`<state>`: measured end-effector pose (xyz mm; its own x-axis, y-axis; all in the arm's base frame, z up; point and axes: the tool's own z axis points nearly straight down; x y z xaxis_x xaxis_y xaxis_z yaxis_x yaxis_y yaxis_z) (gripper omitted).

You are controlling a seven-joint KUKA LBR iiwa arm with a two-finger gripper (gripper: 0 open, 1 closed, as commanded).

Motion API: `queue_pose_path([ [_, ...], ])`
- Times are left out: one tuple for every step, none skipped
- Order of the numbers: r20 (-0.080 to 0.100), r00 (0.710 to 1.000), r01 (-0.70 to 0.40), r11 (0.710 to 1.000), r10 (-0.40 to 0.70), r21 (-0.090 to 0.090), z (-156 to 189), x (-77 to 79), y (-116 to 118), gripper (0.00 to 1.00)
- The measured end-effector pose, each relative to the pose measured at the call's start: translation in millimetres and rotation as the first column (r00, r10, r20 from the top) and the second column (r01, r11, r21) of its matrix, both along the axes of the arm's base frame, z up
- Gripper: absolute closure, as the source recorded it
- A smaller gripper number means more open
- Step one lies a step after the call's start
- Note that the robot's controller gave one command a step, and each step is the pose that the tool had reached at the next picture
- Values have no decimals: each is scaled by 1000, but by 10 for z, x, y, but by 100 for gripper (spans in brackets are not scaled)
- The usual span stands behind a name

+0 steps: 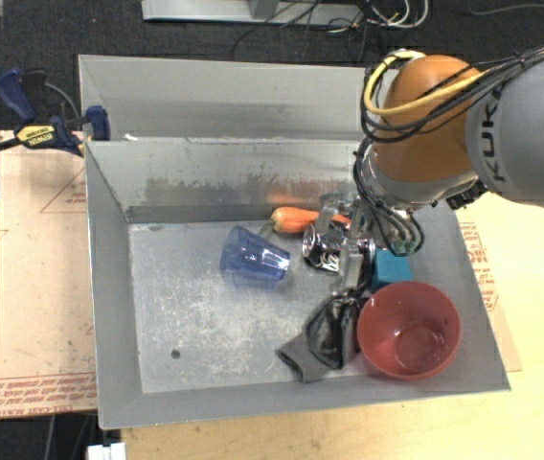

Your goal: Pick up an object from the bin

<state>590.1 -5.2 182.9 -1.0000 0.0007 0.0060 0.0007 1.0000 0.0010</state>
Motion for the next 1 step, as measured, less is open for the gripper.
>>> queue_pose_path([
  [8, 1000, 0, 1000, 0, 0, 49, 16, 0, 0],
])
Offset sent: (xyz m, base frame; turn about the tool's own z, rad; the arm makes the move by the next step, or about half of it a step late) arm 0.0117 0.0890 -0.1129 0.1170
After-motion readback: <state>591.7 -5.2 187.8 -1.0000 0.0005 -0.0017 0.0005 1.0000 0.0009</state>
